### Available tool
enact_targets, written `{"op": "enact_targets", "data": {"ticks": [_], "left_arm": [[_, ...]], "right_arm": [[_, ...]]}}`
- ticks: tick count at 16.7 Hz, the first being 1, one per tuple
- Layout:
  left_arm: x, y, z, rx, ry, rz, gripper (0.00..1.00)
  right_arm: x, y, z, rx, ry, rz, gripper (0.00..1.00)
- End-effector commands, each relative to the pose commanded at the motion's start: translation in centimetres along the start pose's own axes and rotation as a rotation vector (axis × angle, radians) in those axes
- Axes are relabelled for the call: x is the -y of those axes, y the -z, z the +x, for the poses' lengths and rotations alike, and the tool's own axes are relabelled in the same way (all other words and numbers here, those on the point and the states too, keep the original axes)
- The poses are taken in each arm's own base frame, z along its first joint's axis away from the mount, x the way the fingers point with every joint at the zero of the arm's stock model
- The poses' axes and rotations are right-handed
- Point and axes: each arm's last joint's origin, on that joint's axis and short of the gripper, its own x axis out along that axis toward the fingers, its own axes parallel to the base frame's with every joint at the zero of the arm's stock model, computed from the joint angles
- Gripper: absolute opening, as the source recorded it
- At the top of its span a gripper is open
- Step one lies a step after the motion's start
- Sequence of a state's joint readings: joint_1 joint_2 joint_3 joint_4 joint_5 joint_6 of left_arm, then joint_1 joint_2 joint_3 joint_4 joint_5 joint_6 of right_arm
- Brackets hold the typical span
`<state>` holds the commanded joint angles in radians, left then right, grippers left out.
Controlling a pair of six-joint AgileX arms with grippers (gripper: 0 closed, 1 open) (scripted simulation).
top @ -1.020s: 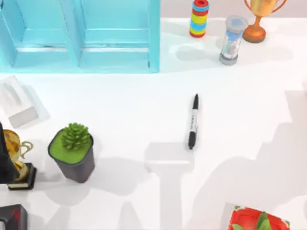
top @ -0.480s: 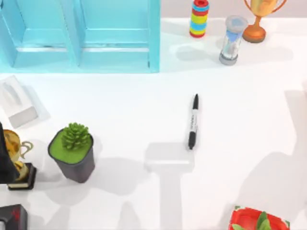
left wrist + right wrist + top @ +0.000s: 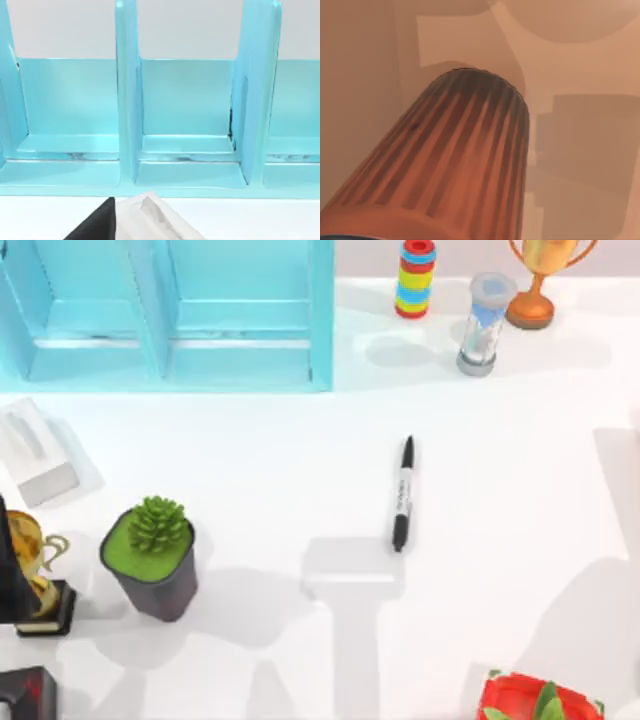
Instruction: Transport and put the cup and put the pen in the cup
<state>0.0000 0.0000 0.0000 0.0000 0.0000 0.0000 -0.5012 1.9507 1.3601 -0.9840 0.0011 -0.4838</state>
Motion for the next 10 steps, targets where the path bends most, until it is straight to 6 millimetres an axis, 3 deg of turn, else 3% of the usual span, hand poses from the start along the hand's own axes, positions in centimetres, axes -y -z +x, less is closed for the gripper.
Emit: {"op": "enact_targets", "data": {"ticks": [10], "left_arm": [[0.00,0.00,0.00,0.000,0.000,0.000,1.00]], "right_arm": [[0.00,0.00,0.00,0.000,0.000,0.000,0.25]]}}
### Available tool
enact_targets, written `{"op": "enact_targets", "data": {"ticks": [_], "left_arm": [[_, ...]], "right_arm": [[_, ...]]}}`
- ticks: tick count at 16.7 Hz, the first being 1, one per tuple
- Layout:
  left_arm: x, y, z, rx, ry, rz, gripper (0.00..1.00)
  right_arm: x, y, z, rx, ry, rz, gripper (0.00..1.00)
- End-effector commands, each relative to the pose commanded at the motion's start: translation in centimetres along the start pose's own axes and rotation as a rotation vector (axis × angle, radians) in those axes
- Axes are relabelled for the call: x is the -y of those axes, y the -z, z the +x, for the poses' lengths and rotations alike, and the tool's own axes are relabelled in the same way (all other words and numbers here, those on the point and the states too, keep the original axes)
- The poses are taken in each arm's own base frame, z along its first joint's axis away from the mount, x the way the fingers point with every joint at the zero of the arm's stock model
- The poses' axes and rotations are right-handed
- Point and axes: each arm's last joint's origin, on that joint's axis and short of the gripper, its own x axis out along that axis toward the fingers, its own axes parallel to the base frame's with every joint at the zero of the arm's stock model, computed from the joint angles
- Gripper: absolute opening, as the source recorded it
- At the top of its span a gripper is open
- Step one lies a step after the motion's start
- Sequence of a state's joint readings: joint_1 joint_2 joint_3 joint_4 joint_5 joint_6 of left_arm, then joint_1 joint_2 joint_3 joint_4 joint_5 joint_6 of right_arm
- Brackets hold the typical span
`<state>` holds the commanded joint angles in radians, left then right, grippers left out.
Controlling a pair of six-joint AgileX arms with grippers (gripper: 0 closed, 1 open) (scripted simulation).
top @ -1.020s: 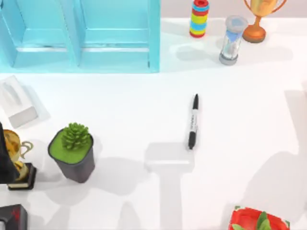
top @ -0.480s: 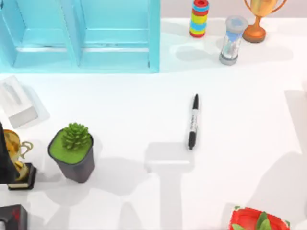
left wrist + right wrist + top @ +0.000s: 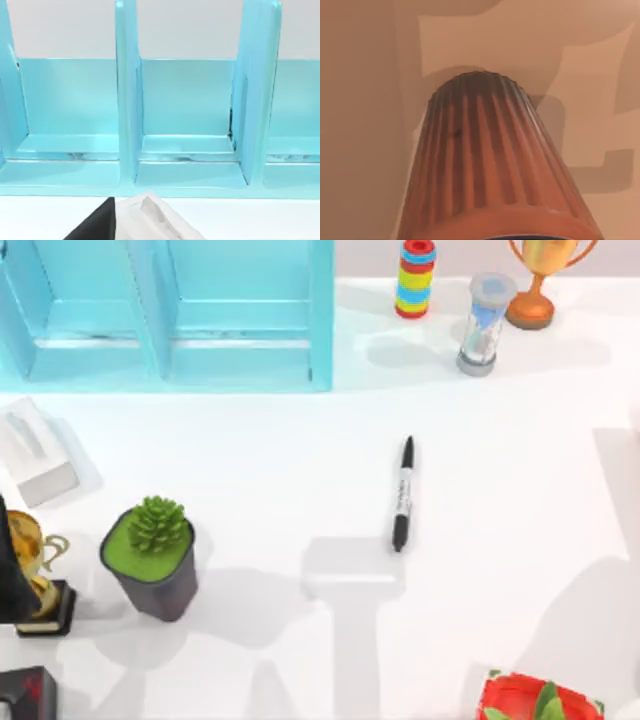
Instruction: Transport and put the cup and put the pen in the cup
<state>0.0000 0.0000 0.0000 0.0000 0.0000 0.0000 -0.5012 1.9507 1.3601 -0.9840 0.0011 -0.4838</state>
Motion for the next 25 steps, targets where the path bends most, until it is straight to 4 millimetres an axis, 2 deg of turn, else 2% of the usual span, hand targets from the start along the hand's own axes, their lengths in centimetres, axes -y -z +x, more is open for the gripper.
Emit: {"op": "enact_targets", "data": {"ticks": [3,4,14,16,19,23,25], "left_arm": [[0.0,0.0,0.0,0.000,0.000,0.000,1.00],[0.0,0.0,0.0,0.000,0.000,0.000,1.00],[0.0,0.0,0.0,0.000,0.000,0.000,1.00],[0.0,0.0,0.0,0.000,0.000,0.000,1.00],[0.0,0.0,0.0,0.000,0.000,0.000,1.00],[0.0,0.0,0.0,0.000,0.000,0.000,1.00],[0.0,0.0,0.0,0.000,0.000,0.000,1.00]], "right_arm": [[0.0,0.0,0.0,0.000,0.000,0.000,0.02],[0.0,0.0,0.0,0.000,0.000,0.000,0.00],[-0.4,-0.3,-0.5,0.003,0.001,0.002,0.00],[-2.0,-1.1,-2.1,0.006,0.002,0.003,0.00],[-6.1,-1.9,-6.2,-0.008,-0.003,0.002,0.00],[-12.4,-1.1,-12.3,-0.020,-0.003,0.001,0.00],[-14.5,-0.3,-14.4,-0.004,0.000,0.000,0.00]]}}
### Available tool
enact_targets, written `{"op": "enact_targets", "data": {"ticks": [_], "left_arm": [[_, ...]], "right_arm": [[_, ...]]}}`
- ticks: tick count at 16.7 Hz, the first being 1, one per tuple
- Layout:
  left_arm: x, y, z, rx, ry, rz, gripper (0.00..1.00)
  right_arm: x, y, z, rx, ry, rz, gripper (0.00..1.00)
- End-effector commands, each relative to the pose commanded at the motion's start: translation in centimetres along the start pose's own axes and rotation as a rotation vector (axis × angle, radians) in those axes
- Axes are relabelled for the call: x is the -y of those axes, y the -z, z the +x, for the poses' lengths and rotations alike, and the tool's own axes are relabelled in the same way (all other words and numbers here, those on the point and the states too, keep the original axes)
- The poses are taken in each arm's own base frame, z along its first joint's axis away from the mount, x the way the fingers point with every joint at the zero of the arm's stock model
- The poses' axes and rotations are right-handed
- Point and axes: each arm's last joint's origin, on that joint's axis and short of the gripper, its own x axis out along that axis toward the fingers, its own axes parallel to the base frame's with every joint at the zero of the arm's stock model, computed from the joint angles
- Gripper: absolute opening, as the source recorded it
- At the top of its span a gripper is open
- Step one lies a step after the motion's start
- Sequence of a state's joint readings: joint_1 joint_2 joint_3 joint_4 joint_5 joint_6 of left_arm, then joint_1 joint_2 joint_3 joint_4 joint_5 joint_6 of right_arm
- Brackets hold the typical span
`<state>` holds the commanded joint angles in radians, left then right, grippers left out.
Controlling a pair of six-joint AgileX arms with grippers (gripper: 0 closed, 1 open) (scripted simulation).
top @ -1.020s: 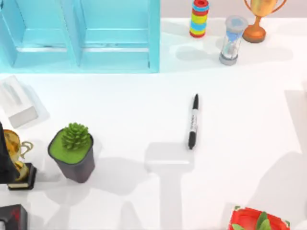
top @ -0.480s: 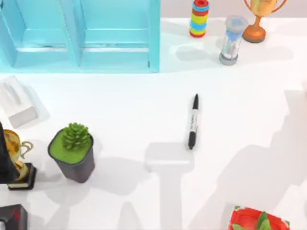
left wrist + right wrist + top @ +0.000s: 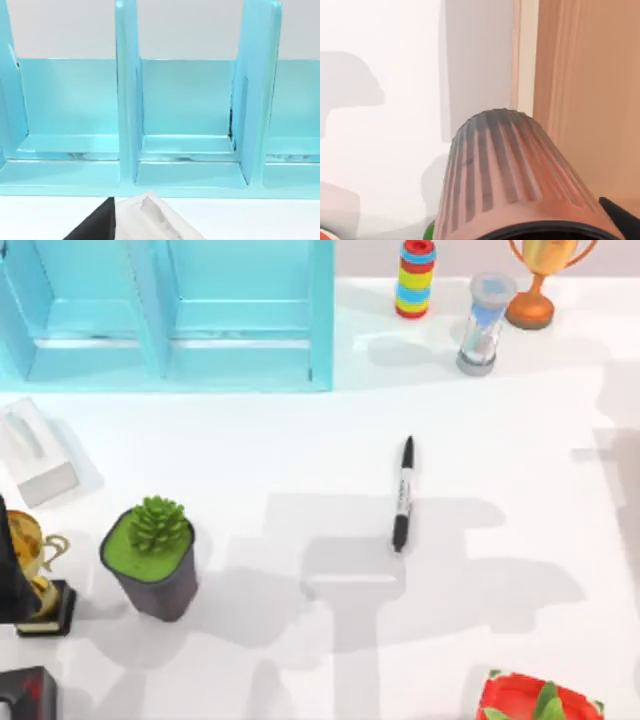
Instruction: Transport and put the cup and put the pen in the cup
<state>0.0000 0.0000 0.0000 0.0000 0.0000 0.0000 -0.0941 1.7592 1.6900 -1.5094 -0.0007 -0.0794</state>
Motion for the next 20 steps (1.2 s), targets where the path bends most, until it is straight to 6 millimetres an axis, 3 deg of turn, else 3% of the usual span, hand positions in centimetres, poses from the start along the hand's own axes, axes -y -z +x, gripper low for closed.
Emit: {"op": "enact_targets", "data": {"ticks": [4,8,11,16,18,20], "left_arm": [[0.0,0.0,0.0,0.000,0.000,0.000,1.00],[0.0,0.0,0.0,0.000,0.000,0.000,1.00],[0.0,0.0,0.0,0.000,0.000,0.000,1.00],[0.0,0.0,0.0,0.000,0.000,0.000,1.00],[0.0,0.0,0.0,0.000,0.000,0.000,1.00],[0.0,0.0,0.0,0.000,0.000,0.000,1.00]], "right_arm": [[-0.6,0.3,-0.7,0.007,0.001,0.000,0.00],[-1.7,-0.8,0.3,-0.008,0.003,0.004,0.00],[-5.9,-3.0,2.5,-0.016,0.021,0.004,0.00],[-16.0,-4.7,7.0,-0.001,0.056,-0.001,0.00],[-17.9,-4.8,8.0,0.008,0.061,-0.001,0.00],[-18.1,-4.8,8.1,0.009,0.062,-0.001,0.00]]}}
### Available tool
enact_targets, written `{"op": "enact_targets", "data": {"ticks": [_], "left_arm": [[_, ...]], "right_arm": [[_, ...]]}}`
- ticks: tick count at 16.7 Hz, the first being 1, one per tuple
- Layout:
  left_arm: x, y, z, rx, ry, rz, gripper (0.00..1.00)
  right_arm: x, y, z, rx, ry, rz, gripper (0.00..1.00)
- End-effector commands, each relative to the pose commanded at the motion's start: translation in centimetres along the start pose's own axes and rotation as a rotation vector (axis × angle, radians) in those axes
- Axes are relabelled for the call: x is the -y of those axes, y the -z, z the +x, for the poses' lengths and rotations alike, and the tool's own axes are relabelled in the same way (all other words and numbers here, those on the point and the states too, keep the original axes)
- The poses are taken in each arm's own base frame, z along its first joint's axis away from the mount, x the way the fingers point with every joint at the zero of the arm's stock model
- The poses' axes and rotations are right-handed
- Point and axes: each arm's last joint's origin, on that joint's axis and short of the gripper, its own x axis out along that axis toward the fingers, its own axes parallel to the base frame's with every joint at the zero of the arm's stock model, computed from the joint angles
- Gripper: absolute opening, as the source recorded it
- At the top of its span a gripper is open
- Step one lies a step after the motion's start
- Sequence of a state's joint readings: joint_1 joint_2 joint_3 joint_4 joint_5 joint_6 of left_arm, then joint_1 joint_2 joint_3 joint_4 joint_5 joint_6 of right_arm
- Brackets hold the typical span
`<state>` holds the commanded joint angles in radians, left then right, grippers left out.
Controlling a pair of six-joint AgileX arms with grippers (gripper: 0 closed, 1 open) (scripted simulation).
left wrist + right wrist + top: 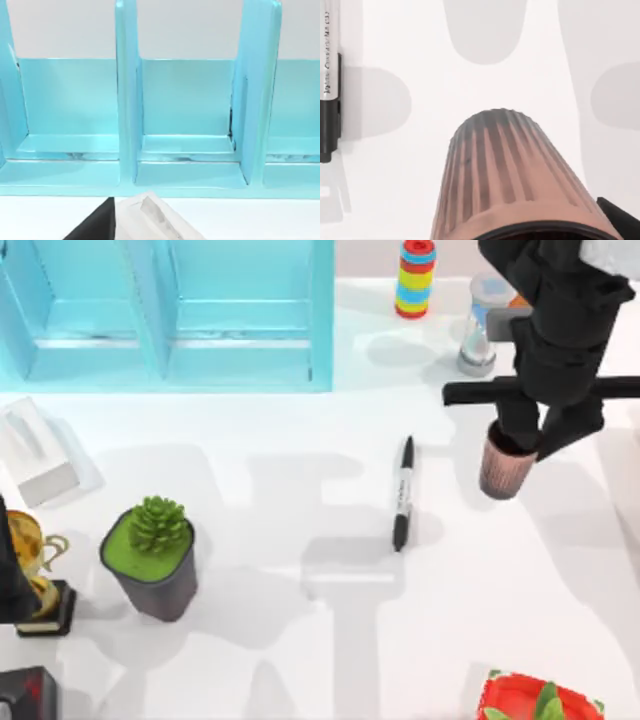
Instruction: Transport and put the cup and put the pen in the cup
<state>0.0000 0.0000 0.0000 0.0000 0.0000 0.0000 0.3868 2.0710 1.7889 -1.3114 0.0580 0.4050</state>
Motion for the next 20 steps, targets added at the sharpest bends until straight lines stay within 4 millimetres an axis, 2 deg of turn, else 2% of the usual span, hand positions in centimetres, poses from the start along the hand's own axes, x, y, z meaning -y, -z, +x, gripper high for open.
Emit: {"op": "enact_targets", "data": {"ticks": [4,9,13,20], "left_arm": [[0.0,0.0,0.0,0.000,0.000,0.000,1.00],[0.0,0.0,0.0,0.000,0.000,0.000,1.00],[0.0,0.0,0.0,0.000,0.000,0.000,1.00],[0.0,0.0,0.0,0.000,0.000,0.000,1.00]], "right_arm": [[0.0,0.0,0.6,-0.009,-0.001,0.004,0.00],[-0.5,0.0,4.1,0.001,-0.001,0.000,0.00],[-0.6,0.0,4.5,0.000,0.000,0.000,0.00],[-0.6,0.0,4.5,0.000,0.000,0.000,0.53]]}}
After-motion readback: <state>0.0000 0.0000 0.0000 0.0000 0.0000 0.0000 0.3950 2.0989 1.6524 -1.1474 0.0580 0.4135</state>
